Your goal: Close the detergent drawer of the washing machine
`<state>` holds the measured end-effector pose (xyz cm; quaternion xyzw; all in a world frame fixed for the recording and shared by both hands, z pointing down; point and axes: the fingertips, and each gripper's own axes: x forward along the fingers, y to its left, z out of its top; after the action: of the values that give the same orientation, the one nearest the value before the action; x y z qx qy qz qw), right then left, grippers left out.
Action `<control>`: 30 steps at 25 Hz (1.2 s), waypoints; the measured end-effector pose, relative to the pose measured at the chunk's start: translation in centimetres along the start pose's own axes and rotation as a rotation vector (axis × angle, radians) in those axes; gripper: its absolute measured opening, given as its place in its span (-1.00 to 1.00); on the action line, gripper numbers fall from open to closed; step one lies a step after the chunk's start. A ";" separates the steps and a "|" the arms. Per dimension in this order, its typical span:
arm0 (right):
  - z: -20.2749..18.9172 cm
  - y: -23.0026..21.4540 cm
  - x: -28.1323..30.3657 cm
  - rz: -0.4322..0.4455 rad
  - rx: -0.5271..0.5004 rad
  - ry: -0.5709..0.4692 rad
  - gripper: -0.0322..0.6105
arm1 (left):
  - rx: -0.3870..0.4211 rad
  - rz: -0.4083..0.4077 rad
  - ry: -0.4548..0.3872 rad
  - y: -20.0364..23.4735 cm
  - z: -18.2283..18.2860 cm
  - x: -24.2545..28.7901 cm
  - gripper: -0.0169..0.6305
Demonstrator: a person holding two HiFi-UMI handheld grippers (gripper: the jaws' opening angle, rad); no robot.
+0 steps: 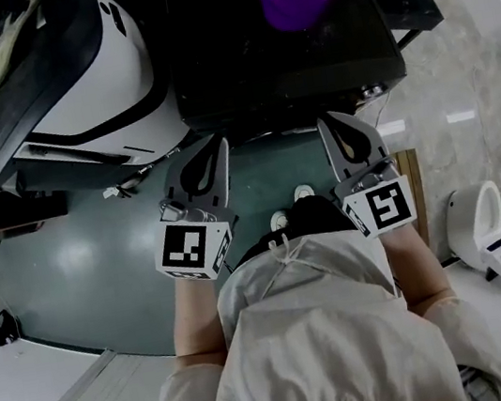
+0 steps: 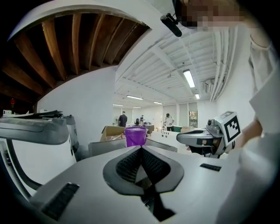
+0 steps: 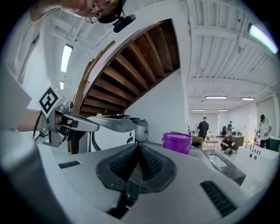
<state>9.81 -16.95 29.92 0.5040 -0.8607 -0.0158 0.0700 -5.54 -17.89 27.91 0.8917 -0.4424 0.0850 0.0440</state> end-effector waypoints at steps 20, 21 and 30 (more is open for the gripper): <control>3.7 0.2 -2.5 -0.065 0.026 -0.071 -0.90 | -0.017 -0.014 -0.053 0.1 1.9 -2.6 -0.89; 3.7 0.3 -2.4 -0.059 0.024 -0.067 -0.90 | -0.018 -0.014 -0.053 0.1 2.0 -2.6 -0.89; 3.4 1.3 -1.8 -0.060 0.005 -0.050 -0.90 | -0.018 -0.042 -0.045 -0.1 1.8 -3.0 -0.89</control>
<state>9.11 -14.85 26.53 0.5293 -0.8467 -0.0281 0.0469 -7.04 -15.79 25.61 0.9021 -0.4252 0.0600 0.0437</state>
